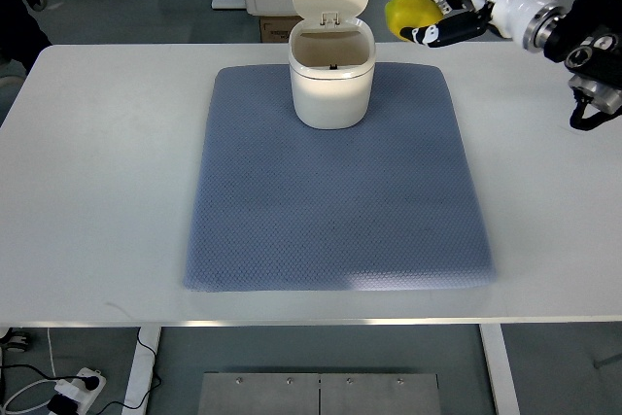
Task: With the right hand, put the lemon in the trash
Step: 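Lift the lemon with the right hand and carry it over the bin, then open the right hand to drop the lemon into the bin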
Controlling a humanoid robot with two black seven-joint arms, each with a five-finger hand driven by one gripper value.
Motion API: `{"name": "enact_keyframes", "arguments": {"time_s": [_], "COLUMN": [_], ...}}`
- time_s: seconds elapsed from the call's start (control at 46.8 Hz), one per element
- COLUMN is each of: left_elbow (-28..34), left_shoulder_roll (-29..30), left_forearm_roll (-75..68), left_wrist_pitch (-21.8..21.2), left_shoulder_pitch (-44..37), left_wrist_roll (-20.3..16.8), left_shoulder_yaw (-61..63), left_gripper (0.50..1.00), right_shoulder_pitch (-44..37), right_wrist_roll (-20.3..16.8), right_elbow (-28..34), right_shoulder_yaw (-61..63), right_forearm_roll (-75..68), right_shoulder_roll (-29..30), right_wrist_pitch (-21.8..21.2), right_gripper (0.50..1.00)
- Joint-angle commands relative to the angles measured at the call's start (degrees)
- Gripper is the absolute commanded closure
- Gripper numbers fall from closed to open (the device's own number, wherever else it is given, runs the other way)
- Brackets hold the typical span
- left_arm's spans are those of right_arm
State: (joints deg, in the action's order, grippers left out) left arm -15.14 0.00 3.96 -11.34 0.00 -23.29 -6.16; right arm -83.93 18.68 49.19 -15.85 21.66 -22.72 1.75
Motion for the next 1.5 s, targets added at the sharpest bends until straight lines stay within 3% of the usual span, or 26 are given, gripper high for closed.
{"name": "enact_keyframes", "arguments": {"time_s": [0.0, 0.513, 0.812, 0.854, 0.94, 0.983, 1.324, 1.474], "left_elbow": [0.0, 0.0, 0.0, 0.0, 0.0, -0.1, -0.1, -0.1], "left_shoulder_roll": [0.0, 0.0, 0.0, 0.0, 0.0, 0.0, 0.0, 0.0], "left_forearm_roll": [0.0, 0.0, 0.0, 0.0, 0.0, 0.0, 0.0, 0.0], "left_wrist_pitch": [0.2, 0.0, 0.0, 0.2, 0.0, 0.0, 0.0, 0.0], "left_shoulder_pitch": [0.0, 0.0, 0.0, 0.0, 0.0, 0.0, 0.0, 0.0], "left_wrist_roll": [0.0, 0.0, 0.0, 0.0, 0.0, 0.0, 0.0, 0.0], "left_shoulder_yaw": [0.0, 0.0, 0.0, 0.0, 0.0, 0.0, 0.0, 0.0], "left_gripper": [0.5, 0.5, 0.5, 0.5, 0.5, 0.5, 0.5, 0.5], "right_shoulder_pitch": [0.1, 0.3, 1.2, 1.5, 1.8, 1.9, 2.2, 2.2], "right_wrist_roll": [-0.9, -5.1, -6.2, -6.5, -6.5, -6.5, -6.5, -6.5], "right_elbow": [-3.2, -21.4, -22.9, -22.9, -22.9, -23.0, -23.0, -22.9], "right_shoulder_yaw": [-0.1, -0.2, -0.4, -0.2, -0.1, 0.0, 0.1, 0.2], "right_forearm_roll": [-0.2, -0.3, -0.3, -0.3, -0.3, -0.3, -0.6, -0.7], "right_shoulder_roll": [3.6, 20.0, 21.9, 21.9, 21.9, 21.9, 21.9, 21.9], "right_wrist_pitch": [-0.1, -5.1, -5.2, -5.1, -5.1, -5.1, -4.9, -4.7], "right_gripper": [1.0, 1.0, 1.0, 0.959, 0.804, 0.76, 0.672, 0.601]}}
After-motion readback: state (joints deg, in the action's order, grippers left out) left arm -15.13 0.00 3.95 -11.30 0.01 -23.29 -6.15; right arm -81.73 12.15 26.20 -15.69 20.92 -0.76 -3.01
